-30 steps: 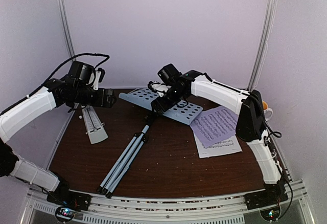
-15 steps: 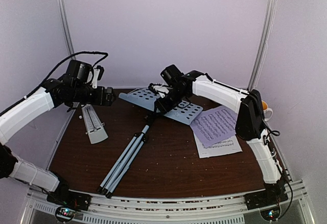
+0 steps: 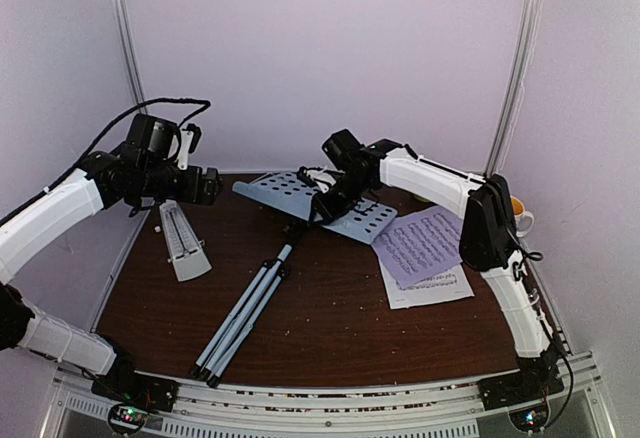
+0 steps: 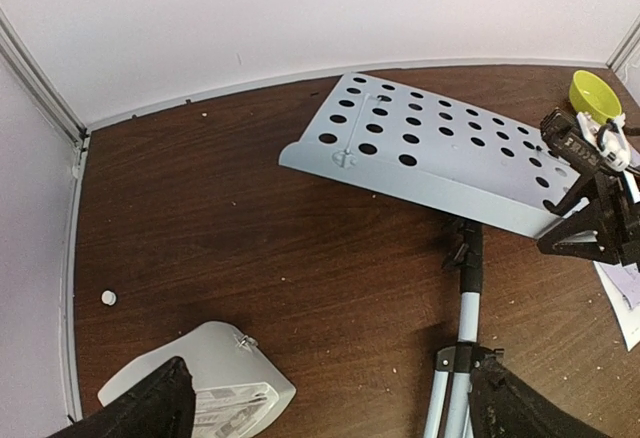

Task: Set up the instrument practice props

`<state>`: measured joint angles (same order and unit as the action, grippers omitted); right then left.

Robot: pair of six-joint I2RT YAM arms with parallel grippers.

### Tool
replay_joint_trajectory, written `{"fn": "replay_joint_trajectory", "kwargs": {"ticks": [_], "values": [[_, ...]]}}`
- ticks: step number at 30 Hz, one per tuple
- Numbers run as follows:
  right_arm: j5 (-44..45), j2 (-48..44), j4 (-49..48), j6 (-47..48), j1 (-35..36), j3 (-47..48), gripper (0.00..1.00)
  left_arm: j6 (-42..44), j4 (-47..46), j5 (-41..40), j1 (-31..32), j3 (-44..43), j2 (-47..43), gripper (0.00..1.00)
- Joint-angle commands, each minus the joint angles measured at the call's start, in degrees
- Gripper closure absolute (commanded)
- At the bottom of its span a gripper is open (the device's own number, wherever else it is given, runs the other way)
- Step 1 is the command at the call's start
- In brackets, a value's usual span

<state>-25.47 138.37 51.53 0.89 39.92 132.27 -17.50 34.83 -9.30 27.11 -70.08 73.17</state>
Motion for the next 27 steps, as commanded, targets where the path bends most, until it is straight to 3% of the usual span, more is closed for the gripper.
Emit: {"fn": "replay_joint_trajectory", "kwargs": {"ticks": [1,4,9,27], "values": [[-1.94,1.77,2.74,0.34,0.50,1.94,0.79,0.49,-0.64,-0.07,0.16,-1.37,0.75,0.02],[-1.10,1.97,3.44,0.67,0.83,2.32,0.82,0.24,-1.07,0.20,0.16,-1.54,0.76,0.02],[4.57,0.37,3.42,0.83,1.36,2.86,1.00,-0.25,-1.52,0.78,0.13,-1.70,0.25,0.02],[23.35,-21.89,-8.94,5.09,3.16,-1.28,1.00,-2.55,-6.00,5.26,0.20,0.45,-8.14,0.02]]}}
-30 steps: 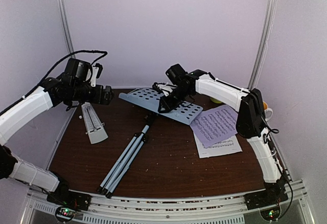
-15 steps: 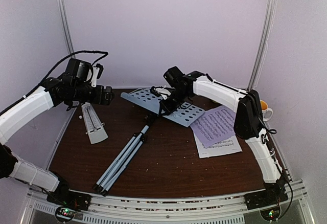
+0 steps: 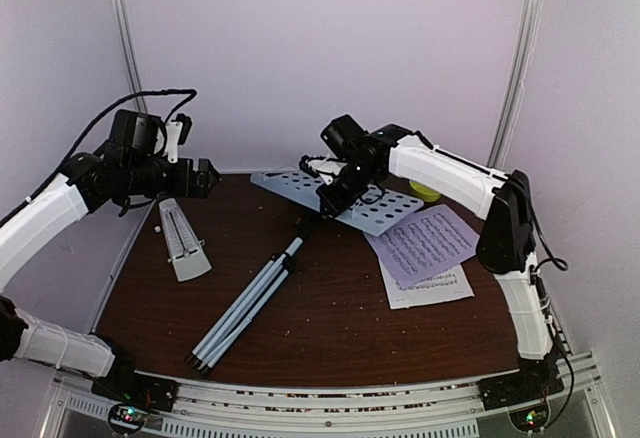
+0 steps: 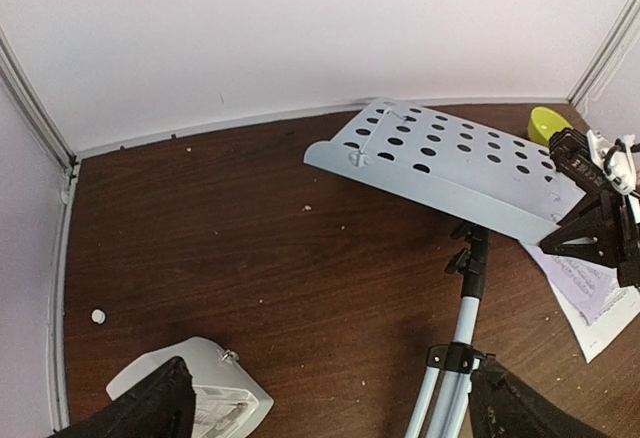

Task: Set up the instrument practice props

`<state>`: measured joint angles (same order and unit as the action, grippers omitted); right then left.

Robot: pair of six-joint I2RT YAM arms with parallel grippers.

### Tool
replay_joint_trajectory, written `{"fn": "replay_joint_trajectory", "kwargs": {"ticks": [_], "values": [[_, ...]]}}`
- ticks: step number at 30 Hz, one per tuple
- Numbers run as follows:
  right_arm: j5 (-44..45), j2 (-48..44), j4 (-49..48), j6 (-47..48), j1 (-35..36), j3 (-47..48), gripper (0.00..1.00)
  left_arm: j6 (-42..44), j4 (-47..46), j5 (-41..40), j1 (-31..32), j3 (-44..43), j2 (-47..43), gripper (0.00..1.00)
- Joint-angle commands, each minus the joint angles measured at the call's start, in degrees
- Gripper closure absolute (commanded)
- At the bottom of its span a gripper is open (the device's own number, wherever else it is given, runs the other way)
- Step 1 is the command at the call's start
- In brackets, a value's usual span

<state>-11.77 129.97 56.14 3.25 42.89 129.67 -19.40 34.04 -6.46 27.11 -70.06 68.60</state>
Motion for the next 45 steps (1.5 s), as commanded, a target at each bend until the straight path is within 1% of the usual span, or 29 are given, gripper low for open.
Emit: {"fn": "replay_joint_trajectory", "kwargs": {"ticks": [1,8,12,14,16,18,20,21,24,27,32,35,39,45], "values": [[10.56,-15.06,-14.53,2.99,0.39,0.64,1.00,-0.64,-6.20,2.88,0.21,1.02,-4.61,0.02],[16.89,-24.33,-20.37,6.24,2.78,-2.27,1.00,-0.23,-10.62,4.06,0.28,5.00,-10.53,0.03],[20.22,-29.23,-24.63,9.84,4.85,-4.49,1.00,1.32,-10.67,5.42,0.23,6.07,-11.54,0.03],[21.81,-31.99,-27.71,12.03,6.15,-6.60,1.00,2.42,-10.89,7.16,0.43,6.70,-11.87,0.03],[23.24,-34.81,-31.49,14.54,7.45,-8.86,1.00,3.32,-12.14,7.15,1.49,7.95,-12.32,0.03],[24.76,-37.49,-34.70,17.00,8.72,-10.78,1.00,4.14,-14.13,6.16,2.71,10.14,-12.85,0.05],[25.68,-39.62,-36.94,18.52,9.84,-11.01,1.00,4.93,-16.93,5.61,3.80,12.55,-13.11,0.09],[25.93,-40.44,-37.73,19.15,10.30,-12.31,1.00,5.43,-18.76,5.52,4.60,13.92,-13.21,0.11],[26.36,-42.28,-39.06,21.17,11.64,-12.32,1.00,7.71,-25.90,3.55,7.93,17.53,-12.97,0.14],[27.17,-42.78,-39.31,22.94,12.71,-11.67,1.00,10.34,-30.65,0.71,11.70,18.74,-10.97,0.16],[30.24,-42.95,-39.70,26.18,14.91,-11.63,1.00,14.29,-41.23,-0.38,15.46,20.61,-6.02,0.18],[32.44,-43.08,-40.34,28.86,16.55,-9.82,1.00,17.19,-46.67,-3.57,18.42,20.14,-2.12,0.20],[34.06,-42.98,-40.43,30.91,18.32,-8.78,1.00,21.28,-49.07,-7.47,21.66,16.65,3.88,0.24],[35.71,-43.42,-40.63,33.27,20.39,-8.48,1.00,21.81,-52.30,-10.52,22.20,14.94,9.18,0.34]]}}
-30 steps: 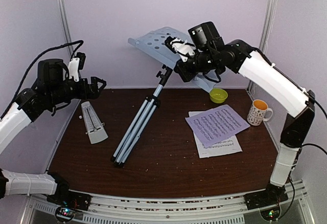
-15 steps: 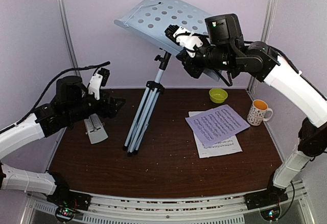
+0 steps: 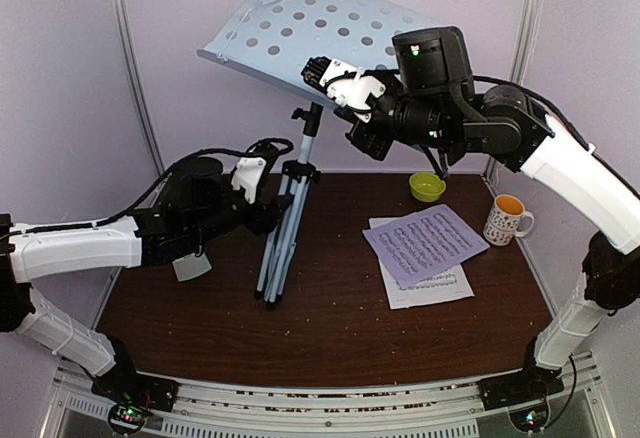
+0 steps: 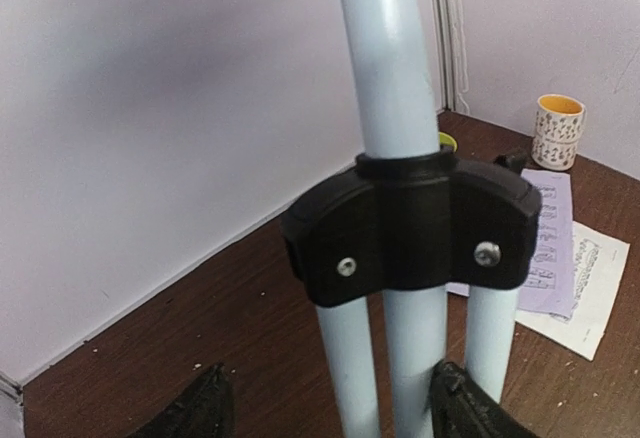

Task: Set up the instrument practice props

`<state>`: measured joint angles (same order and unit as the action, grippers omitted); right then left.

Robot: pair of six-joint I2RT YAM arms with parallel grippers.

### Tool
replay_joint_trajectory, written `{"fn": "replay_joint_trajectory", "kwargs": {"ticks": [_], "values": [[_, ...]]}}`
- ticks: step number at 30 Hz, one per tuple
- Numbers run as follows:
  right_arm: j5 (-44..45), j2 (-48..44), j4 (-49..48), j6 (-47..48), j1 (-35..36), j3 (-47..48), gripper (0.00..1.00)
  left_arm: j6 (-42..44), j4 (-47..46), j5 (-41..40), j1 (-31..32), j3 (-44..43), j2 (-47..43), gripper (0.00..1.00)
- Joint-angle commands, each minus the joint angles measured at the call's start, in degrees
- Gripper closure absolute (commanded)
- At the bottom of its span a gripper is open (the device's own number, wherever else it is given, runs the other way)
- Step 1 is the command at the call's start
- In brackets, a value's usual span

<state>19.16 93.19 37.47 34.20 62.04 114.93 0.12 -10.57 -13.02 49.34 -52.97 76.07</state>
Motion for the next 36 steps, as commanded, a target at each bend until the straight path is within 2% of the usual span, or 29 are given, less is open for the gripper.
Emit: {"fn": "replay_joint_trajectory", "kwargs": {"ticks": [1,7,13,20,26,30,36], "values": [[4.72,-6.84,-22.09,2.45,1.50,6.08,1.00,2.71,-8.75,-4.19,-0.03,-1.91,2.19,0.36],[4.88,-7.44,-22.44,3.22,1.94,5.82,1.00,3.43,-12.86,-6.59,-0.04,-0.67,3.95,0.44],[5.80,-7.48,-22.93,4.58,1.91,4.99,1.00,3.22,-17.01,-5.32,-0.04,4.31,0.73,0.48],[5.55,-7.47,-24.23,4.86,1.86,3.72,1.00,3.83,-13.11,-5.60,-0.04,0.76,4.21,0.50],[5.14,-8.35,-25.19,4.65,2.02,3.72,1.00,2.83,-8.60,-11.39,-0.04,-3.91,7.95,0.54],[4.64,-8.17,-25.55,4.56,2.10,3.72,1.00,1.90,-6.27,-11.49,0.04,-8.02,11.60,0.57],[4.58,-8.18,-26.15,4.42,2.20,2.12,1.00,-1.19,-9.75,-10.65,0.23,-9.92,14.89,0.55]]}}
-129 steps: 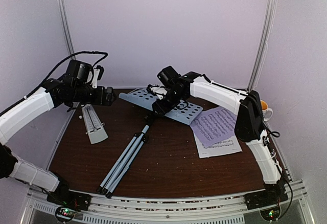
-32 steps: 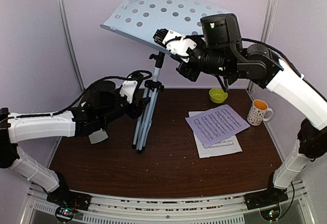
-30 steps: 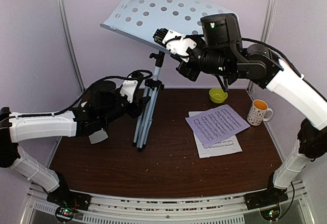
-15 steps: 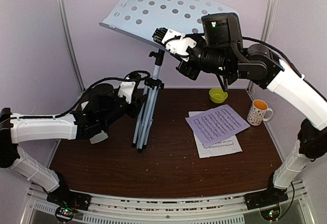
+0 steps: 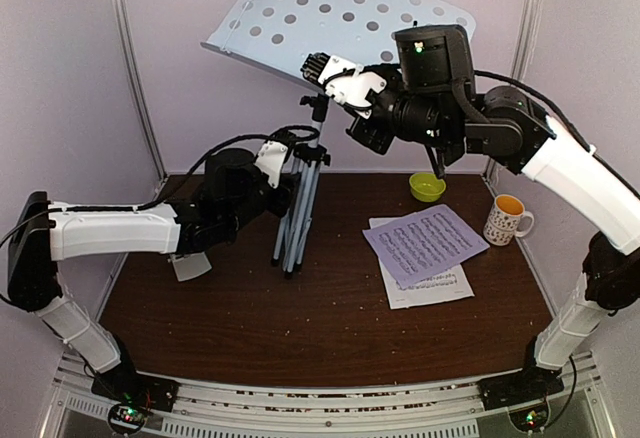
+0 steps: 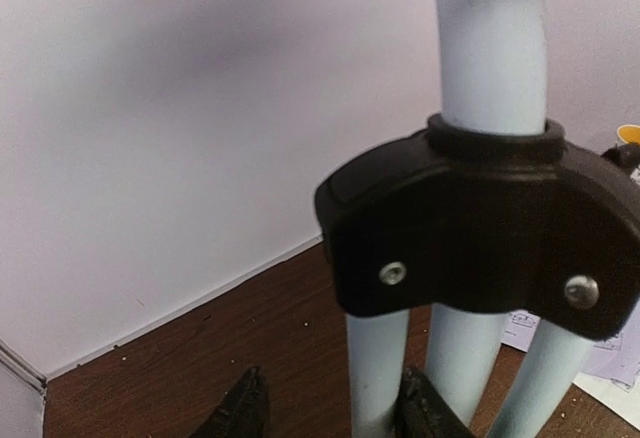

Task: Set up the instrument practice props

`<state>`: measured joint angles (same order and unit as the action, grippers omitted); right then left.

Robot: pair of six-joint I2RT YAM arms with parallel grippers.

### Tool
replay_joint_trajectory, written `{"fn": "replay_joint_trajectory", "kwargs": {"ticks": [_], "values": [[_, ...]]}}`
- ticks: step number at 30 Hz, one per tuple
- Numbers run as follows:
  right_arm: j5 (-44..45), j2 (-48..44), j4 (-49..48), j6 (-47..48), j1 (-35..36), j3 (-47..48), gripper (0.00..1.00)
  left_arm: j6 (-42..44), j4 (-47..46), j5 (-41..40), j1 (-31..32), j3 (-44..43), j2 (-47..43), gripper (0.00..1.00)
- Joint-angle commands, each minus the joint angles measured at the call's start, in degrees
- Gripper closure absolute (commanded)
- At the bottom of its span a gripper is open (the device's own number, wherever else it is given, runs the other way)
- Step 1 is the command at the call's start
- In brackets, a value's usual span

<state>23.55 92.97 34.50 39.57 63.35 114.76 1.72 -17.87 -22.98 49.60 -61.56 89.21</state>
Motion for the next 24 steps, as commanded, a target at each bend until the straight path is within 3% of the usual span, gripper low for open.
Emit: {"fn": "replay_joint_trajectory", "kwargs": {"ticks": [1,5,9,12,18,24], "values": [[0.16,-8.04,-23.26,-0.95,0.82,2.19,1.00,-3.49,-3.08,-0.86,-0.03,-1.48,2.09,0.54],[0.44,-8.45,-23.80,-0.68,0.95,1.58,1.00,-6.59,-2.90,-3.98,-0.03,-3.75,4.12,0.48],[0.28,-9.08,-24.48,-0.53,0.99,0.65,1.00,-7.98,-1.90,-2.66,-0.08,-6.24,6.20,0.49],[0.41,-9.16,-24.50,-0.13,1.01,0.55,1.00,-6.86,-2.24,-0.78,0.12,-6.82,6.68,0.57],[0.71,-10.09,-25.20,0.74,1.04,0.37,1.00,3.93,-2.73,4.86,1.45,-5.93,6.22,0.80],[0.41,-10.61,-24.87,2.62,0.99,2.67,1.00,8.79,-6.64,6.00,1.46,0.21,4.01,0.90]]}}
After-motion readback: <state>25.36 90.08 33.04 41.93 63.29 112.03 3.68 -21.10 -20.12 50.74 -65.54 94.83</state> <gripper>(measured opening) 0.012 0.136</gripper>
